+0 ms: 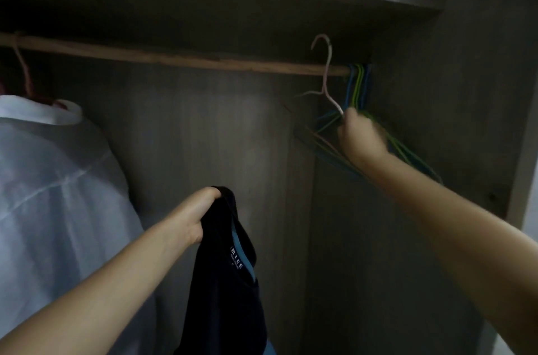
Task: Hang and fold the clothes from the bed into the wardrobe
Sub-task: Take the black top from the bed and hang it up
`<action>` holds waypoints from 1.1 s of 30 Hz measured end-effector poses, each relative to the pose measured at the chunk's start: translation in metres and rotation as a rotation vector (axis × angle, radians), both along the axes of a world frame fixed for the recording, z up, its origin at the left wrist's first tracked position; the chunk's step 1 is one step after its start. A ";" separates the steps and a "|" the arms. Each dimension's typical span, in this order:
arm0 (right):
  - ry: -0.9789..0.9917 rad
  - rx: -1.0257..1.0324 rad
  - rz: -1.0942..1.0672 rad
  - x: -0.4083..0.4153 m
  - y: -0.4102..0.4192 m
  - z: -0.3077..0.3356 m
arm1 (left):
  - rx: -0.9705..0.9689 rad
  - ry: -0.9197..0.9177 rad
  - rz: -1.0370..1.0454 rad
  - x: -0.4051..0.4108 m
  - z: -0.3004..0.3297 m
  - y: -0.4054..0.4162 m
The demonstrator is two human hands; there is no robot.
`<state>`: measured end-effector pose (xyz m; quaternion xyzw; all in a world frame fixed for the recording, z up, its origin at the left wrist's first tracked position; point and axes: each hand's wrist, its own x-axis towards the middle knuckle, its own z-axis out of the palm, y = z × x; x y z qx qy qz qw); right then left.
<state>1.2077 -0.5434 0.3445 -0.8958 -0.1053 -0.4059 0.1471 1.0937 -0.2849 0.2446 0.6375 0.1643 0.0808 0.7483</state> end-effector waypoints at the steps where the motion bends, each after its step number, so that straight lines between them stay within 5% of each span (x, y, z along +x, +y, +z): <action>1: -0.016 0.114 0.070 -0.007 0.004 -0.016 | 0.006 0.000 0.001 0.001 -0.002 0.004; 4: -0.015 0.511 0.310 -0.026 0.016 -0.079 | 0.049 0.026 -0.020 0.003 -0.013 0.016; 8: 0.379 1.241 0.665 -0.053 0.037 -0.141 | 0.370 0.044 -0.082 0.002 -0.030 0.025; 11: 0.486 1.459 0.785 -0.072 0.045 -0.157 | 0.671 0.061 -0.159 0.001 -0.040 0.029; 16: 0.400 1.765 1.109 -0.118 0.056 -0.150 | 0.859 0.157 -0.235 -0.001 -0.056 0.046; 25: 0.260 1.640 1.260 -0.164 0.099 -0.136 | 0.721 0.096 -0.531 -0.029 -0.034 0.056; 28: 0.409 1.441 1.165 -0.163 0.123 -0.163 | 0.522 0.011 -0.555 -0.034 -0.017 0.072; 33: 0.755 0.949 0.969 -0.175 0.110 -0.203 | 0.198 -0.043 -0.303 -0.021 -0.008 0.141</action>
